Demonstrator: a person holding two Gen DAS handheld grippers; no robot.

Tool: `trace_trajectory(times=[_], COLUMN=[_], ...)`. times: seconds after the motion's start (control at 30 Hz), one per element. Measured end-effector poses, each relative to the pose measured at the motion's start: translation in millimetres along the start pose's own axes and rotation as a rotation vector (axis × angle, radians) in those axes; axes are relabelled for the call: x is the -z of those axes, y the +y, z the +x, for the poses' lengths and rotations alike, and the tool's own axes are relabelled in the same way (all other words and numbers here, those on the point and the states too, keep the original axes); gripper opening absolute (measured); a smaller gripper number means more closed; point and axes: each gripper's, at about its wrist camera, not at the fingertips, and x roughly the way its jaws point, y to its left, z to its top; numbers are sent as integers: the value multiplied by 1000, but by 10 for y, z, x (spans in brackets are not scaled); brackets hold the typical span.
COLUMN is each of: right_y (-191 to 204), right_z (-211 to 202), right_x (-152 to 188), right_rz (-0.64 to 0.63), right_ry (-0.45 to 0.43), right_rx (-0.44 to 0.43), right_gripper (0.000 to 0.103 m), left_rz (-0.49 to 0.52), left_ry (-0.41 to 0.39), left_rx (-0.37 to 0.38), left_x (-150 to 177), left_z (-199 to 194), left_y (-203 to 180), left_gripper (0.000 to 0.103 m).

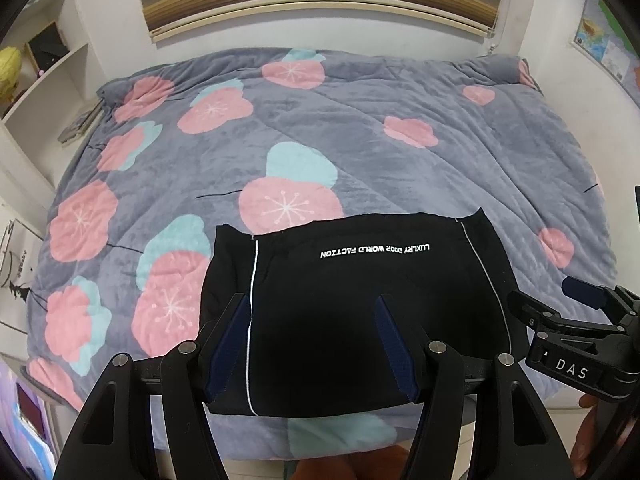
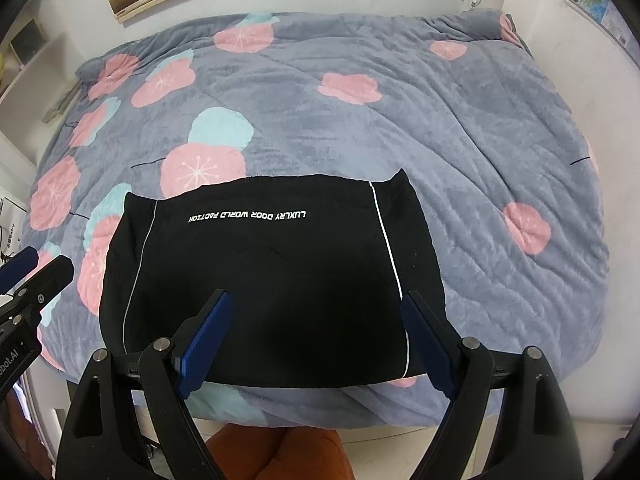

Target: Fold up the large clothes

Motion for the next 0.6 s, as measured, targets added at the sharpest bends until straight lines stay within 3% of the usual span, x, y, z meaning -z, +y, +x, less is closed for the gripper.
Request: trace_trajectory(times=[0.6], right_y=[32], right_z=[58], right_x=[31], right_rz=[7], right_ry=[17], right_rx=[-7], right_gripper=[87], left_rz=[-7], left_ry=[5], left_rx=[-22], left_x=[-1], left_z=[47], left_y=[-16], left_gripper=[66])
